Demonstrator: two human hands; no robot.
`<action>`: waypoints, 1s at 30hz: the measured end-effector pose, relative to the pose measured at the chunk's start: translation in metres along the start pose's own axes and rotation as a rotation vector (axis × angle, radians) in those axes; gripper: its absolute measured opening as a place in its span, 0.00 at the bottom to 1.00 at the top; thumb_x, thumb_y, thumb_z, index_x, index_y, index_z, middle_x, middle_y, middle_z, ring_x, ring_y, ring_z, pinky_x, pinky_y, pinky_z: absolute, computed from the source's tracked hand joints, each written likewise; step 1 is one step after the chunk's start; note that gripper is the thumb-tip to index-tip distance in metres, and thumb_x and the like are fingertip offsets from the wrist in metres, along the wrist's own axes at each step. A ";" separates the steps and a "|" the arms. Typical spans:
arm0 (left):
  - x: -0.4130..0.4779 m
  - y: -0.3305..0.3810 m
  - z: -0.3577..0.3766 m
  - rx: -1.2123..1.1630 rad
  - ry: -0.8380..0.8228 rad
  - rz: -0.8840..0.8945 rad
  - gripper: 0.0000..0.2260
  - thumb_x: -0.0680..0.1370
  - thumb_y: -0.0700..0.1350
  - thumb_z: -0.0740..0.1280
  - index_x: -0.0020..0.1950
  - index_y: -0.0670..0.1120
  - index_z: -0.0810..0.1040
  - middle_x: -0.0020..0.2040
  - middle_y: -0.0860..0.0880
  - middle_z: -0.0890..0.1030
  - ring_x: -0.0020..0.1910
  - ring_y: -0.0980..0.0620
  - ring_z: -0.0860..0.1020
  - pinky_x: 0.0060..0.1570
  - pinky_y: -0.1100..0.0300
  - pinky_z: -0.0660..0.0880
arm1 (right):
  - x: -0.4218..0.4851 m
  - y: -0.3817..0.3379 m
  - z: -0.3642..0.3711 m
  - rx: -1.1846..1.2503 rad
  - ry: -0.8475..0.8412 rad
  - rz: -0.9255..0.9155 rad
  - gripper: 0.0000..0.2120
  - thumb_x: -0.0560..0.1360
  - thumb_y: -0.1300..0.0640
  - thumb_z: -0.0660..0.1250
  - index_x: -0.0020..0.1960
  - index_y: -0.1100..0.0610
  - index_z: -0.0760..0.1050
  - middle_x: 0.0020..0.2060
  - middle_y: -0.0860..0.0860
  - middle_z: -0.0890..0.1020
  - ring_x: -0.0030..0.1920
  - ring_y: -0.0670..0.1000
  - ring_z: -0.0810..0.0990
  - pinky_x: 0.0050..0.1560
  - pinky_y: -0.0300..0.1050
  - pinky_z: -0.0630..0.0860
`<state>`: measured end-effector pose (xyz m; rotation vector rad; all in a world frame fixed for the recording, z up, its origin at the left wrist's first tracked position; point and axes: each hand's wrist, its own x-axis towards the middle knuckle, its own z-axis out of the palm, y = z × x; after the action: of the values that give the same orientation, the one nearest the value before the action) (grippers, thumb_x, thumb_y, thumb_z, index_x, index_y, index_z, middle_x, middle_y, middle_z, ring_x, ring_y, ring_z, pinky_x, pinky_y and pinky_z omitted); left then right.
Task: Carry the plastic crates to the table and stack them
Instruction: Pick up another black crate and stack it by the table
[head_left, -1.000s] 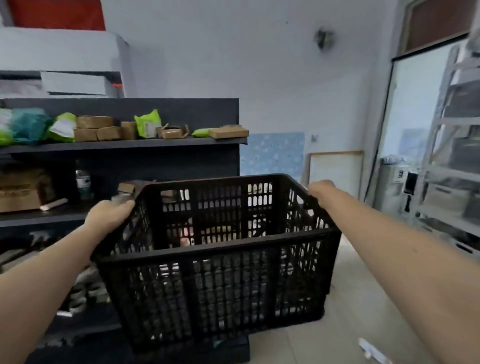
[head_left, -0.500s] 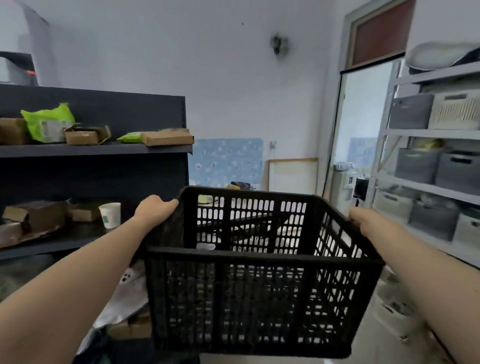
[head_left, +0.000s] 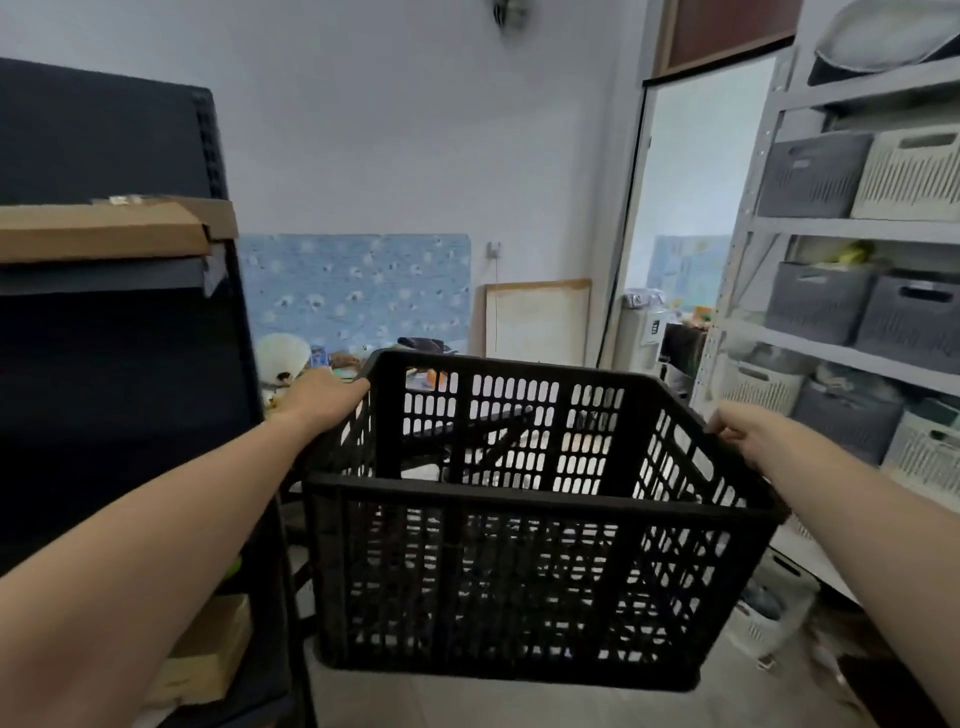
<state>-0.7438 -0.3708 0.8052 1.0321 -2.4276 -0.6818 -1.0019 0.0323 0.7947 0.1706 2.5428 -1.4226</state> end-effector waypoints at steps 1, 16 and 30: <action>0.021 0.001 0.017 0.007 -0.006 -0.009 0.21 0.75 0.57 0.62 0.40 0.38 0.78 0.42 0.39 0.80 0.36 0.44 0.76 0.34 0.57 0.68 | 0.026 -0.003 0.010 0.005 0.015 0.013 0.08 0.74 0.73 0.56 0.42 0.63 0.67 0.28 0.56 0.63 0.29 0.53 0.60 0.28 0.41 0.59; 0.276 -0.045 0.240 0.081 -0.358 -0.470 0.17 0.73 0.52 0.69 0.34 0.39 0.77 0.30 0.43 0.81 0.30 0.46 0.82 0.35 0.55 0.81 | 0.382 -0.072 0.216 -0.158 -0.295 0.249 0.08 0.71 0.63 0.59 0.33 0.61 0.69 0.23 0.54 0.72 0.28 0.54 0.68 0.31 0.41 0.64; 0.469 -0.134 0.464 -0.026 -0.476 -0.766 0.15 0.72 0.52 0.69 0.37 0.39 0.78 0.35 0.43 0.82 0.35 0.45 0.81 0.35 0.58 0.76 | 0.654 -0.026 0.431 -0.157 -0.260 0.323 0.09 0.63 0.67 0.64 0.42 0.70 0.73 0.31 0.62 0.73 0.32 0.60 0.75 0.34 0.49 0.73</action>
<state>-1.2226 -0.6753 0.4431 2.0065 -2.3237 -1.3206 -1.5817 -0.3531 0.4353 0.3296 2.2766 -1.0462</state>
